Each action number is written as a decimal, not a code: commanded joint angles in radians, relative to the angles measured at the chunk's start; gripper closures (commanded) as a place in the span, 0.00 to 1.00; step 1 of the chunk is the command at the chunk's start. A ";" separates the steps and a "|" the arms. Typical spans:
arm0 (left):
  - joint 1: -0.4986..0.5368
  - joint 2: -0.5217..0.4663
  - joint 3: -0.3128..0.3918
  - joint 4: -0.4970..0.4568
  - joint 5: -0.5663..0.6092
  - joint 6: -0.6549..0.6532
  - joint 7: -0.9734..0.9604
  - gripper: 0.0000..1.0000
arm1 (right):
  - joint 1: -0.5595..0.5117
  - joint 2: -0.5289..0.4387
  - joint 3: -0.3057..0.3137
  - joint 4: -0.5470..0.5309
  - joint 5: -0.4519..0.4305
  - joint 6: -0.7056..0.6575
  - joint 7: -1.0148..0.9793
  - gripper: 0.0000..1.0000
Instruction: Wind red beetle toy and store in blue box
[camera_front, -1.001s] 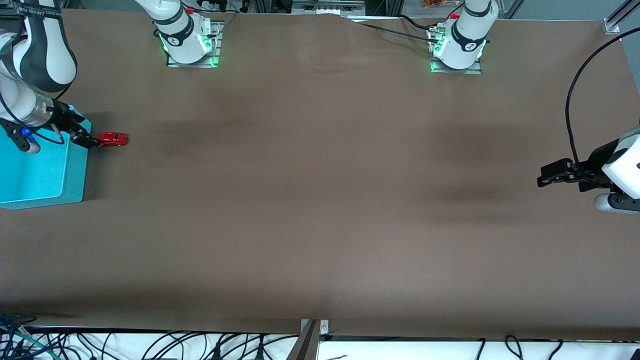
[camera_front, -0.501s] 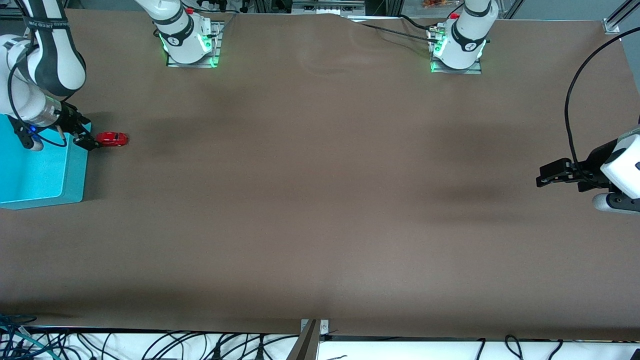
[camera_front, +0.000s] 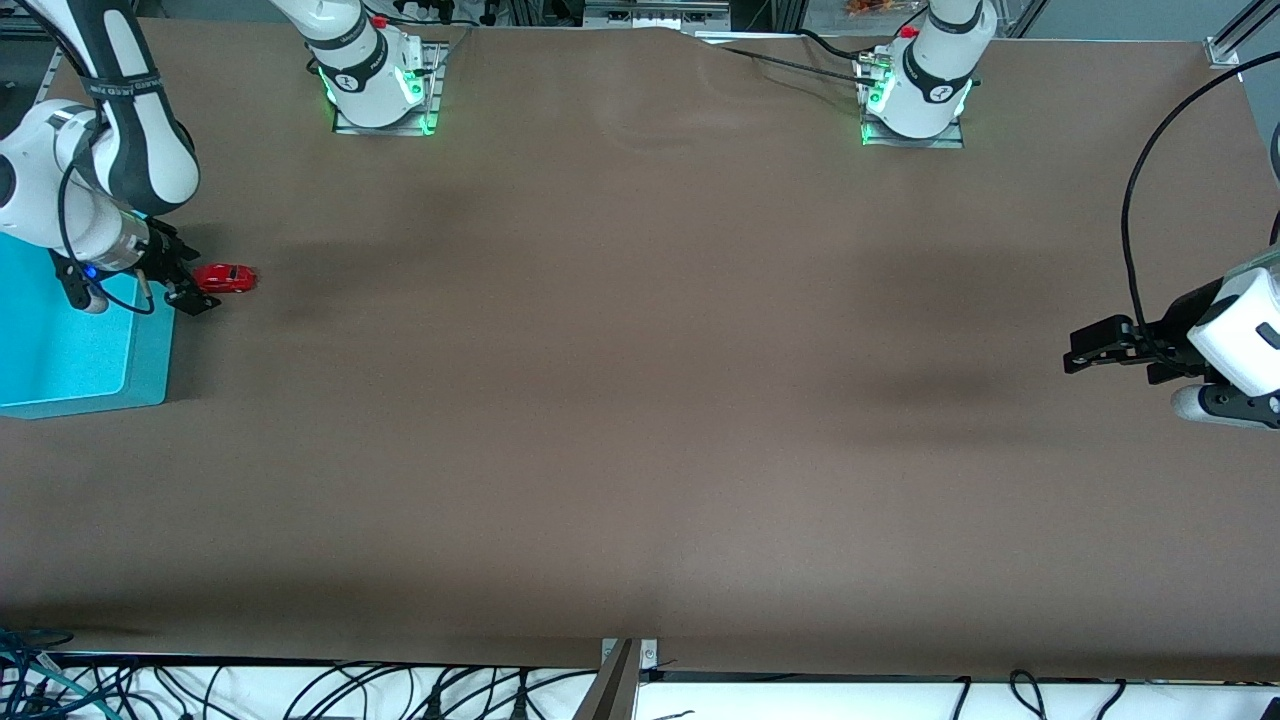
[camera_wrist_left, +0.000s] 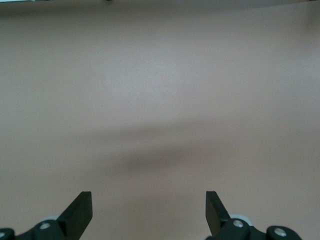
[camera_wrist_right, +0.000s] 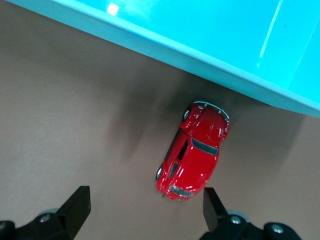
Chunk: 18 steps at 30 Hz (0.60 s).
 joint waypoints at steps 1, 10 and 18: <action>-0.003 0.016 0.005 0.036 0.019 -0.011 0.016 0.00 | -0.001 0.022 -0.022 -0.012 -0.004 0.044 0.014 0.00; -0.006 0.016 0.004 0.036 0.019 -0.011 0.016 0.00 | -0.003 0.056 -0.034 -0.012 -0.004 0.073 0.015 0.00; -0.009 0.016 -0.001 0.036 0.018 -0.011 0.015 0.00 | -0.006 0.085 -0.040 -0.012 -0.001 0.095 0.041 0.00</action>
